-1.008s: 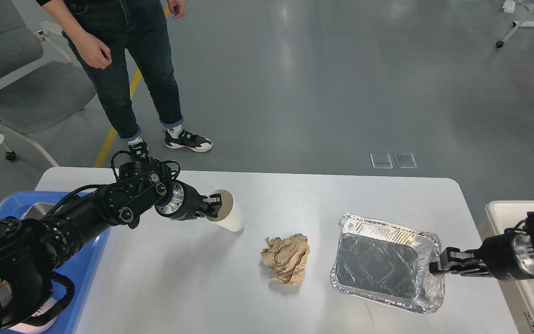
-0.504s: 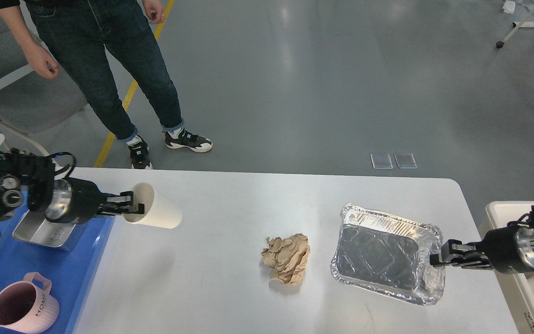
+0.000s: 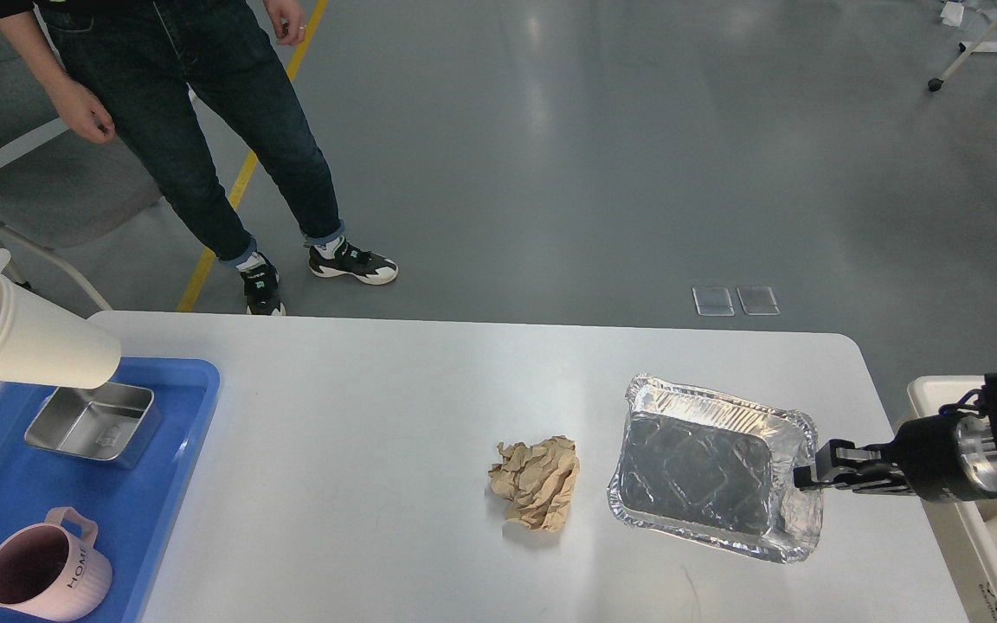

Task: Tidy desktop
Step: 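Lift the paper cup with the left gripper and swing it over the foil tray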

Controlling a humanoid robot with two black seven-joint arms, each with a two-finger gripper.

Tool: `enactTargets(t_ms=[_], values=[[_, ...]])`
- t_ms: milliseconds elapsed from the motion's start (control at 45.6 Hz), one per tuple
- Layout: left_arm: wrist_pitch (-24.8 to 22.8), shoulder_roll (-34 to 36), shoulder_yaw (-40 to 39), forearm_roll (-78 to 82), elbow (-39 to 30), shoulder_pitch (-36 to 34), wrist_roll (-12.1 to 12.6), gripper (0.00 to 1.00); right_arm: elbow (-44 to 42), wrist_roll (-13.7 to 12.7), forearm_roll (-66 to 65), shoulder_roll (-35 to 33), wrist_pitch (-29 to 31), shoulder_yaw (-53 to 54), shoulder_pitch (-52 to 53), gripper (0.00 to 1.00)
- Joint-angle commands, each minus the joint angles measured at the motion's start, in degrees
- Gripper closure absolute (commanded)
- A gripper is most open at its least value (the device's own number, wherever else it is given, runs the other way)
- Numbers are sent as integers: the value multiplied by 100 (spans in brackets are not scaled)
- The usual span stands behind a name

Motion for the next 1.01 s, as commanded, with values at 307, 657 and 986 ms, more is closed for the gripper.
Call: enactTargets(t_ms=[307,657,986], values=[[-8,-2085,-189,-122,856,-1340,1661,100,45,-97,0,354,39,-11,151,100],[-2,-4845,-40,238,2588,-2158,1837,100,-7,-115,0,723,82,-55,221,100],[-2,-7078,320,801,3933,-2774,1793,99,-104,-115,0,1189,249,-81,362,100]])
